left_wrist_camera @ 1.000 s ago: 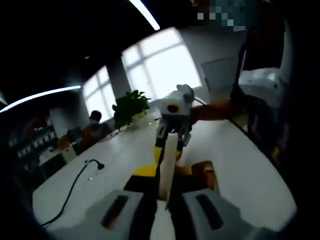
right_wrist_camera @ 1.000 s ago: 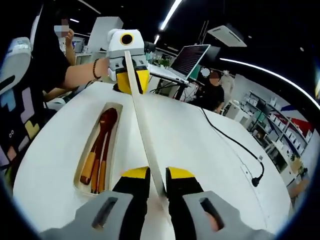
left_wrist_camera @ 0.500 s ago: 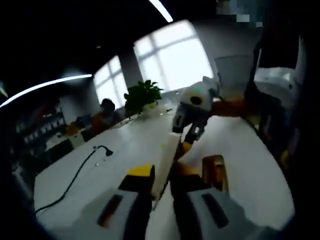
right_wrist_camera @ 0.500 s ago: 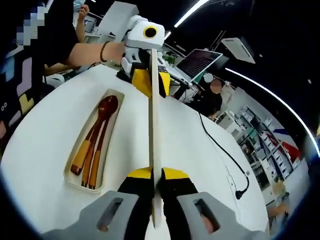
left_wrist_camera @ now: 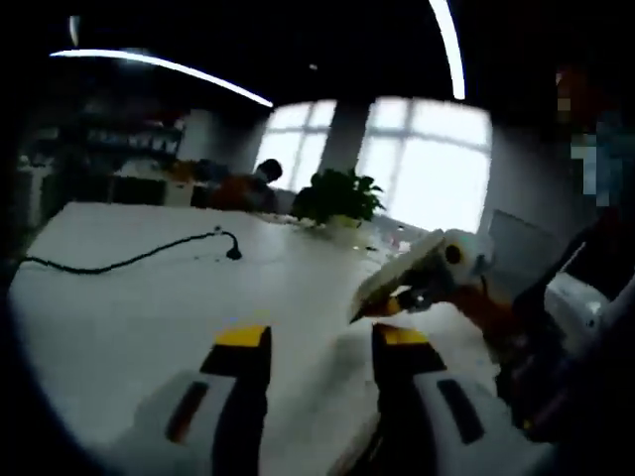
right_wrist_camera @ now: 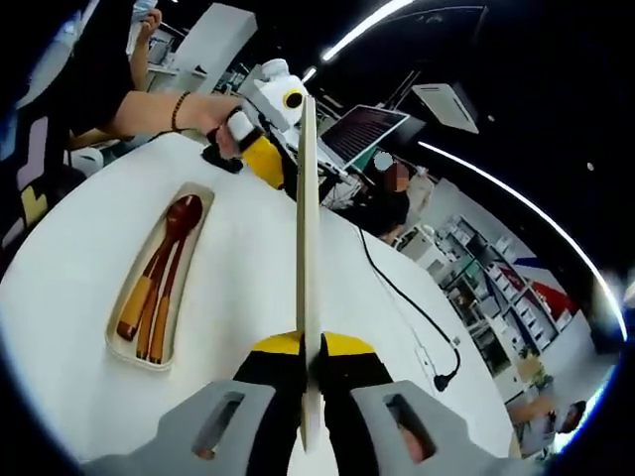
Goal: Arrange the utensils inside the cutlery case until each visible utensil rests in its matching compartment.
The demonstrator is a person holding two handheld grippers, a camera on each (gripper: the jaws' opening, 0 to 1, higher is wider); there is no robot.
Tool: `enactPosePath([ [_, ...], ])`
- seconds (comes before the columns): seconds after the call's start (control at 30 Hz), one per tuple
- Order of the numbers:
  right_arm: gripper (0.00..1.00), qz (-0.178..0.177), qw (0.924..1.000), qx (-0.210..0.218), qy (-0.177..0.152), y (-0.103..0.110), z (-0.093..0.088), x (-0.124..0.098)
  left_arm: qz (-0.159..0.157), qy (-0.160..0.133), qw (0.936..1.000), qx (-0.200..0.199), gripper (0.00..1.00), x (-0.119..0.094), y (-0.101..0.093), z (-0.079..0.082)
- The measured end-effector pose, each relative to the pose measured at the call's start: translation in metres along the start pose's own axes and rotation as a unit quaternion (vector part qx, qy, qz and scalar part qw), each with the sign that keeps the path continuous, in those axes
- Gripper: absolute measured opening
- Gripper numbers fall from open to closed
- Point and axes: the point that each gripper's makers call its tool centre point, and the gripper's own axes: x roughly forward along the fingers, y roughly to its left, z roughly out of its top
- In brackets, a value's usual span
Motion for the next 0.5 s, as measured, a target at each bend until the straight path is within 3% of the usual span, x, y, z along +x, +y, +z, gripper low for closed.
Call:
enactPosePath([
  [0.1,0.03,-0.023,0.9997,-0.01,0.003,-0.009,-0.001,-0.004,-0.011,-0.004,0.9975,-0.07,0.54,0.001,-0.004,-0.002],
  [0.2,0.03,-0.039,0.999,-0.019,0.008,-0.015,-0.003,-0.008,-0.039,-0.03,0.9861,-0.159,0.6,0.002,-0.009,0.005],
  [0.23,0.03,-0.046,0.9986,-0.024,0.009,-0.017,-0.003,-0.01,-0.054,-0.046,0.9768,-0.202,0.6,0.002,-0.011,0.01],
  [0.33,0.03,-0.064,0.997,-0.041,0.014,-0.023,-0.004,-0.013,-0.113,-0.085,0.956,-0.257,0.65,-0.001,-0.022,0.024],
  [0.4,0.03,-0.08,0.9944,-0.065,0.023,-0.027,-0.005,-0.015,-0.15,-0.087,0.9295,-0.326,0.77,-0.001,-0.034,0.029],
  [0.43,0.03,-0.082,0.9939,-0.069,0.022,-0.027,-0.004,-0.015,-0.154,-0.09,0.9233,-0.34,0.85,0.002,-0.035,0.031],
  [0.5,0.03,-0.088,0.9932,-0.073,0.02,-0.028,-0.003,-0.015,-0.155,-0.087,0.9159,-0.36,0.84,0.006,-0.035,0.03],
])
